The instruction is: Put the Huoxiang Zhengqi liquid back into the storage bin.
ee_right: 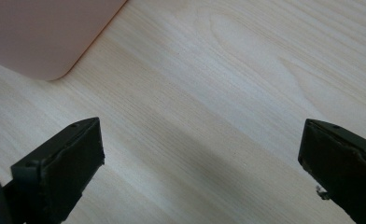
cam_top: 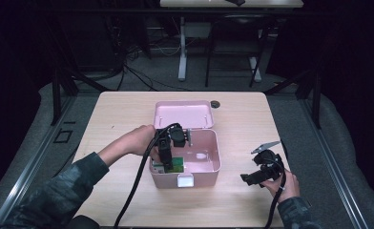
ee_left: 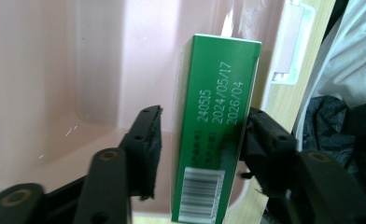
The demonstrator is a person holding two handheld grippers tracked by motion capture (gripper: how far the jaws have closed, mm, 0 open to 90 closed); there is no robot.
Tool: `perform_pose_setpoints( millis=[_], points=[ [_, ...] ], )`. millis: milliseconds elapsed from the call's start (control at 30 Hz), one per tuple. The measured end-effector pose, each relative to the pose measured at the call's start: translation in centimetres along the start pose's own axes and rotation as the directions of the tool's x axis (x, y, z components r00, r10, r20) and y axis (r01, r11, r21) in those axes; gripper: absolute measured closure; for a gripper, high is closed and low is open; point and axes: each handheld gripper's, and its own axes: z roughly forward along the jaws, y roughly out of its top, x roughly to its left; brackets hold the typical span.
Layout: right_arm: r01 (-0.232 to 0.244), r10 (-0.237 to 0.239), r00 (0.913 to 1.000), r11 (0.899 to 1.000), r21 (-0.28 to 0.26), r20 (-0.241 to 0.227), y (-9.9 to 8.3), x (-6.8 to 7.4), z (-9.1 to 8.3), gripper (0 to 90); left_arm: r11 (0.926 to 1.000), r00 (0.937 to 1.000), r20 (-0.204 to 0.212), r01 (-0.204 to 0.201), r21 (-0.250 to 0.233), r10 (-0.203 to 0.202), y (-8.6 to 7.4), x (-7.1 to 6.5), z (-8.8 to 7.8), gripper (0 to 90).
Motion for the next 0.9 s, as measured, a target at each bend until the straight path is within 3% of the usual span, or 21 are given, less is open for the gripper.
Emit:
perform_pose_setpoints(
  millis=[233, 500, 900],
  points=[
    [0.003, -0.003, 1.0, 1.0, -0.005, 0.0, 0.0, -0.1, 0.1, 0.0, 0.9986, 0.9992, -0.011, 0.039, -0.035, -0.039, -0.8, 0.5, -1.3, 30.6],
    [-0.009, 0.009, 0.9999, 1.0, -0.019, -0.005, 0.2, -0.2, -0.2, 0.0, 0.9926, 0.9948, -0.051, 0.083, -0.089, -0.088, -2.4, 0.9, -3.6, 20.4],
    [-0.024, 0.024, 0.9996, 0.998, -0.051, -0.017, 1.4, -0.6, -0.6, 0.0, 0.967, 0.9749, -0.093, 0.184, -0.176, -0.202, -5.3, 1.9, -4.5, 11.6]
  ],
)
